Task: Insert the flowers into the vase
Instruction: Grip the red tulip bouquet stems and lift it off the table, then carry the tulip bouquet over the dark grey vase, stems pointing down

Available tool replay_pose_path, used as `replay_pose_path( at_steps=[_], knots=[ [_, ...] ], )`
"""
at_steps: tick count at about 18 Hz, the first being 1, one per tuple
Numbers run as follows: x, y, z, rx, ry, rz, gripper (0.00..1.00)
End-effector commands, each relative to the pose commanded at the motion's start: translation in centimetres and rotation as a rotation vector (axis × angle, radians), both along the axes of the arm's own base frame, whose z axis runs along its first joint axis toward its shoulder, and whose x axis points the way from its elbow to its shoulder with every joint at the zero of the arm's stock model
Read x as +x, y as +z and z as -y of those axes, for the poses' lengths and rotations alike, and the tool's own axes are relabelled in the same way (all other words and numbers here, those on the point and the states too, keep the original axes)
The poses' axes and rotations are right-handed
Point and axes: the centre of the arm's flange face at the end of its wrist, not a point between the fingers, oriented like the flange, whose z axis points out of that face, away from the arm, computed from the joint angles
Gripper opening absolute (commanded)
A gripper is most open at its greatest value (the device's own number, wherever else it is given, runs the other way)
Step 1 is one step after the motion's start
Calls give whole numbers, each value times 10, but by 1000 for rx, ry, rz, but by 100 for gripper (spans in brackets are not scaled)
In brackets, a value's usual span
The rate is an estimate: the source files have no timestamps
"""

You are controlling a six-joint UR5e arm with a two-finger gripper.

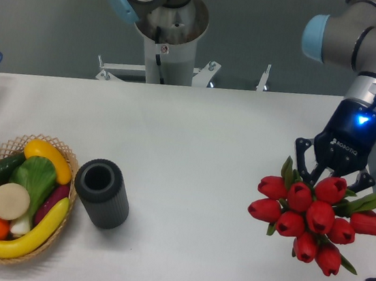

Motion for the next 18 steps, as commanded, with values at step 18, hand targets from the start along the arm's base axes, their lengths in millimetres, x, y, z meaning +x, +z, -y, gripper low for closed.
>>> replay_pose_path(
  at_steps=[18],
  knots=[
    [17, -21, -34, 10, -62, -33, 19]
  ],
)
